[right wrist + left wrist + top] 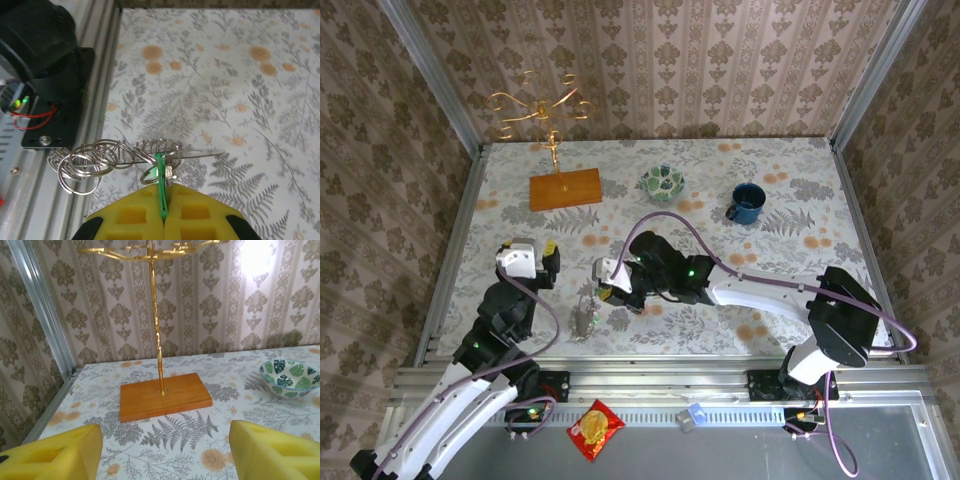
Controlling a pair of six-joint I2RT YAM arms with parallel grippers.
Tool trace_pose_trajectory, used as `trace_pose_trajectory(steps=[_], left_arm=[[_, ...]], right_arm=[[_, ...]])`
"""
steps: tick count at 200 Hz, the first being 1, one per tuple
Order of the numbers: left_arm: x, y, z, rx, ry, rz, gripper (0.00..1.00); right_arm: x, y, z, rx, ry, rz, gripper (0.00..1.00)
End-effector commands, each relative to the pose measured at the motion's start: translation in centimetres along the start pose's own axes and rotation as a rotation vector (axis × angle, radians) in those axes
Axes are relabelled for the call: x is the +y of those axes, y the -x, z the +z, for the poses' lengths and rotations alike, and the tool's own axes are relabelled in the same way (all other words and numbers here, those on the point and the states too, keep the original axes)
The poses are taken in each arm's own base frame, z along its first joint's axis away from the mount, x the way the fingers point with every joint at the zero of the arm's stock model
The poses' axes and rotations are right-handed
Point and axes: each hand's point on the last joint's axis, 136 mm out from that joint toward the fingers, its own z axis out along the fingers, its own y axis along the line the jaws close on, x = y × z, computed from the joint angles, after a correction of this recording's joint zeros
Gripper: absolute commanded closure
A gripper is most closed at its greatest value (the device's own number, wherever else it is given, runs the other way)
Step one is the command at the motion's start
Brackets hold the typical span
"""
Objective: Put the keys on the keyring
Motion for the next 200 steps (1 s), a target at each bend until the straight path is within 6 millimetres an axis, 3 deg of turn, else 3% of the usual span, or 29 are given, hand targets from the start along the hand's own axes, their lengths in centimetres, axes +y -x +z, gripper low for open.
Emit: trace_pose_trajectory(steps=[1, 41, 99, 120, 155, 200], left_arm=[[0.4, -0.4, 0.2, 0.037, 0.021, -0.046, 0.32], [0.0, -1.7, 1.0, 0.062, 0.011, -0.079, 0.32], [-0.5, -3.4, 2.4, 0.123, 0.010, -0.055, 0.32], [-0.5, -4.0, 2.7, 0.145, 0.012, -0.046, 0.32], [-0.3, -4.5, 3.0, 0.153, 0.020, -0.042, 0.32], [-0.4, -5.2, 3.4, 0.169, 0.019, -0.035, 0.32]], right_arm=[[-2.6, -2.9, -0.6, 0.078, -0.087, 0.039, 1.00], [-3.7, -10.5, -2.8, 0.370, -0.121, -0.009, 1.00], [-4.5, -17.4, -6.1, 0.663, -0.162, -0.091, 0.98], [-4.5, -19.2, -7.0, 0.740, -0.168, -0.113, 0.97], [-3.4, -21.1, -8.6, 0.833, -0.130, -0.115, 0.83], [-4.4, -22.7, -11.7, 0.960, -0.198, -0.128, 0.72]])
